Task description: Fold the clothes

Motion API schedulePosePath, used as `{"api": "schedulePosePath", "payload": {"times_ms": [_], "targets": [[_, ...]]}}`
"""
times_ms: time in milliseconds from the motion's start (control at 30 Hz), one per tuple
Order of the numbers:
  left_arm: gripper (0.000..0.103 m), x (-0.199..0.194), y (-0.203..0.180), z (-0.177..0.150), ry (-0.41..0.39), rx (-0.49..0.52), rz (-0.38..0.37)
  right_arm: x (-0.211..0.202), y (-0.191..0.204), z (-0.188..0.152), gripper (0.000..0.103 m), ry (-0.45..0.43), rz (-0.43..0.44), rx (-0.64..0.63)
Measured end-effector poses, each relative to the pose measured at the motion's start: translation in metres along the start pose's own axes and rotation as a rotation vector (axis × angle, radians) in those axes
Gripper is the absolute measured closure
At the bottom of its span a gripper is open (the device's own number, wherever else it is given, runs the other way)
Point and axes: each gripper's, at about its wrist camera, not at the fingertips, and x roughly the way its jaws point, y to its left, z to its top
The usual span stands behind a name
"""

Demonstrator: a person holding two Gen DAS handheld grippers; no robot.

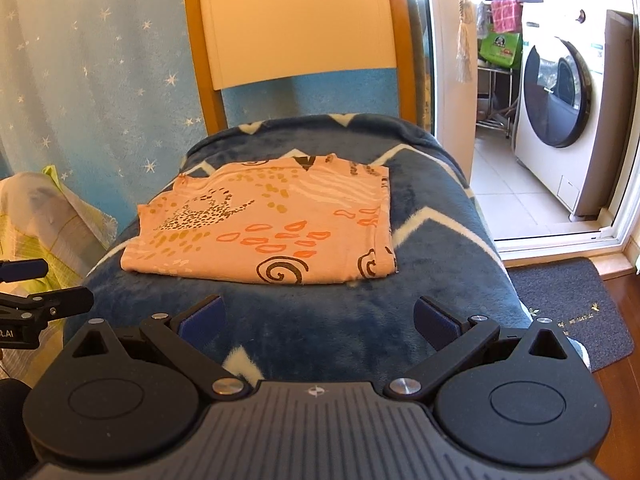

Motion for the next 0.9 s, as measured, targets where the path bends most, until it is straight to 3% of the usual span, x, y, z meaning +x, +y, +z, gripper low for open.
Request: {"api": "schedulePosePath", "payload": {"times_ms": [133, 267, 500, 900], "targets": [[0.001, -0.005, -0.004, 0.003, -0.034, 0.014, 0.032, -0.001, 0.0, 0.001, 0.0, 0.001, -0.003, -0.003], [0.001, -0.017, -0.005, 0.01, -0.076, -0.052, 0.038, -0.006, 0.004, 0.003, 0.0, -0.002, -0.011, -0.01], [0.001, -0.028, -0.023, 0.012, -0.049, 0.049, 0.049, -0.023, 0.016, 0.006, 0.0, -0.007, -0.015, -0.032], [0.001, -0.031, -0.029, 0.004, -0.006, 0.038, 0.036, -0.033, 0.028, 0.007, 0.0, 0.015, -0.043, -0.047]]}}
